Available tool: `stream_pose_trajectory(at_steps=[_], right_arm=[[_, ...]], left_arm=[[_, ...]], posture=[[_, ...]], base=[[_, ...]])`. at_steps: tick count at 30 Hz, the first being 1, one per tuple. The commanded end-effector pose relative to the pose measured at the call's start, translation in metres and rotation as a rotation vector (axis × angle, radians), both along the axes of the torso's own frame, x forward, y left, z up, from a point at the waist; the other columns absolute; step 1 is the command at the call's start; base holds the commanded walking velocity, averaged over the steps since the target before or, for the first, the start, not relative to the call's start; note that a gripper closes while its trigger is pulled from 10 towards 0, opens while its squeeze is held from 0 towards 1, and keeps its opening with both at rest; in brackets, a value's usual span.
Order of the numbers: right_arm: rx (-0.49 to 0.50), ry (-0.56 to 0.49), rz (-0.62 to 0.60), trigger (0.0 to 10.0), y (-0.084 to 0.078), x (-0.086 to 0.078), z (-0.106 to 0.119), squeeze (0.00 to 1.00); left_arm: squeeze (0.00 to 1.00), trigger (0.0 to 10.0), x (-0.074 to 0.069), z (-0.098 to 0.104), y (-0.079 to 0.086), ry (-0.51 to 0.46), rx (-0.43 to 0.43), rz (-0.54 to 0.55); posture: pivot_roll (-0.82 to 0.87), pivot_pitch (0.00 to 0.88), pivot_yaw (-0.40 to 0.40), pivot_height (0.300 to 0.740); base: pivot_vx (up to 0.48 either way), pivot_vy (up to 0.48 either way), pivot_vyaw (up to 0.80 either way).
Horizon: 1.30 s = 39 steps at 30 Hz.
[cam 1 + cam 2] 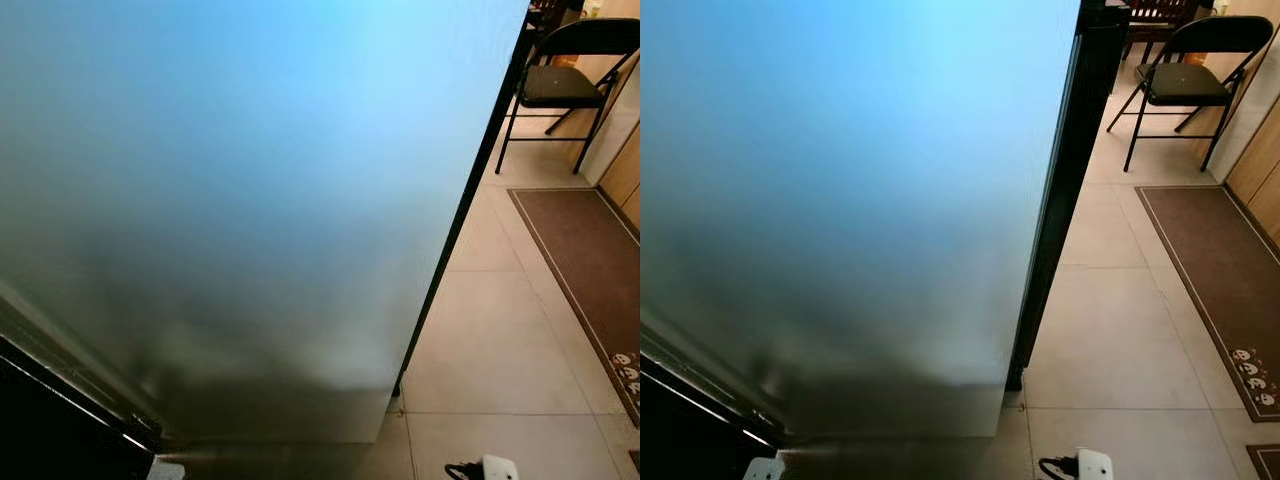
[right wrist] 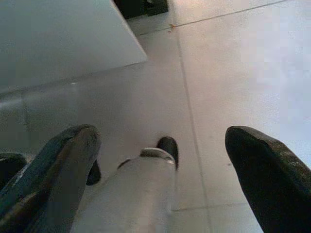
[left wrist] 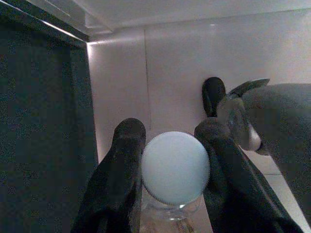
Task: Restocking fridge
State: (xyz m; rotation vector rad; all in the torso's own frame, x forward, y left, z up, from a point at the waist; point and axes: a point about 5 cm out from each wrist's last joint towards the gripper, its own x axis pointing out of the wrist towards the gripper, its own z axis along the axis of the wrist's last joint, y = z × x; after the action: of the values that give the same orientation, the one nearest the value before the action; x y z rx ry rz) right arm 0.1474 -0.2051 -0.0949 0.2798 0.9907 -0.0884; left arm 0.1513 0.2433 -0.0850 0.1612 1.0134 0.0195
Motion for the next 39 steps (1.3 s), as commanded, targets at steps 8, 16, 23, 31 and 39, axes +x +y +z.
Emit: stream_pose_trajectory(at_steps=[8,16,23,31,39], right_arm=[[0.0,-0.005,0.0,10.0,0.002,0.001,0.0,0.0],[0.004,0.0,-0.01,10.0,0.002,0.0,0.0,0.0],[0.0,-0.002,-0.006,10.0,0.001,-0.001,0.0,0.0],[-0.076,-0.056,-0.088,10.0,-0.004,-0.001,0.001,0.0],[-0.161,-0.18,-0.104,10.0,-0.008,0.002,0.008,0.0]], left_arm=[[0.0,10.0,-0.006,-0.002,0.0,0.022,0.0,-0.004],[0.0,10.0,-0.006,-0.003,-0.001,0.021,-0.002,-0.005],[0.0,10.0,-0.007,-0.003,-0.001,0.023,-0.003,0.003],[0.0,10.0,-0.011,-0.005,-0.002,0.034,-0.003,0.003],[0.0,10.0,-0.017,-0.007,-0.003,0.045,0.002,0.007]], posture=[[0.06,0.06,-0.017,0.74],[0.05,0.056,-0.018,0.74],[0.05,0.05,-0.017,0.74],[0.03,0.032,-0.011,0.74],[0.01,0.007,-0.016,0.74]], base=[[0.0,-0.144,0.17],[0.0,-0.297,0.13],[0.0,-0.214,0.0],[0.0,0.0,0.0],[0.0,0.0,0.0]])
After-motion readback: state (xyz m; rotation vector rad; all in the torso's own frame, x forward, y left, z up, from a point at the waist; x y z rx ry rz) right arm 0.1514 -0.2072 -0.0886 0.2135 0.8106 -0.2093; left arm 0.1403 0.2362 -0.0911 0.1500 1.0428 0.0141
